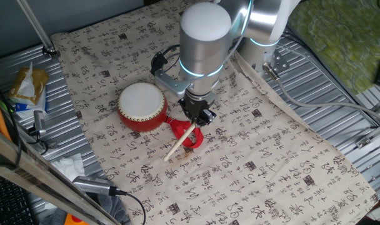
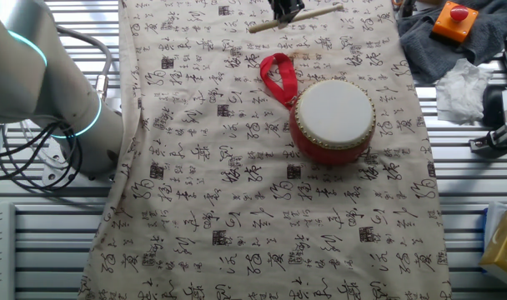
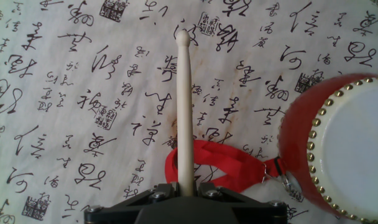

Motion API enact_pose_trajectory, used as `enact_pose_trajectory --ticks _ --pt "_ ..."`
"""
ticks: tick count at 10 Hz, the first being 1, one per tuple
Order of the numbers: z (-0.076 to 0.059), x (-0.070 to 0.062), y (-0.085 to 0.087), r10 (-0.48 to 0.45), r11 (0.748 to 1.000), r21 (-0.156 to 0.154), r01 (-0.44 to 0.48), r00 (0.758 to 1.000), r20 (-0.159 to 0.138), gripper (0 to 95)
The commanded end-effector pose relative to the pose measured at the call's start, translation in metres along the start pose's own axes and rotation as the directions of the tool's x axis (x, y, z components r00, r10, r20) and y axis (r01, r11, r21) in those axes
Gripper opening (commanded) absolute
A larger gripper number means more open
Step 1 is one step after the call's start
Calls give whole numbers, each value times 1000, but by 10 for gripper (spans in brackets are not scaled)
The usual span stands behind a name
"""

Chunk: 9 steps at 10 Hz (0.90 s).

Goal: Play the drum

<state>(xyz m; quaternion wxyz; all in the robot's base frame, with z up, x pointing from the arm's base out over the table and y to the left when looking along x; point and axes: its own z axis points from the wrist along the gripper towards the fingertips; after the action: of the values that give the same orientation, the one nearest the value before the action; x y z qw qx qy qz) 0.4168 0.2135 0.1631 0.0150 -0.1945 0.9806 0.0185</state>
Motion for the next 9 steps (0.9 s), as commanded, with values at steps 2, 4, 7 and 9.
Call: enact_pose_trajectory --ticks 2,4,7,9 --pt "0 0 -1 -3 1000 2 3 1000 3 0" --pt "0 0 -1 4 1000 1 -4 1000 5 0" --pt "0 0 -1 20 1000 8 -20 1000 -2 0" --pt "0 0 -1 55 998 11 -55 998 6 0"
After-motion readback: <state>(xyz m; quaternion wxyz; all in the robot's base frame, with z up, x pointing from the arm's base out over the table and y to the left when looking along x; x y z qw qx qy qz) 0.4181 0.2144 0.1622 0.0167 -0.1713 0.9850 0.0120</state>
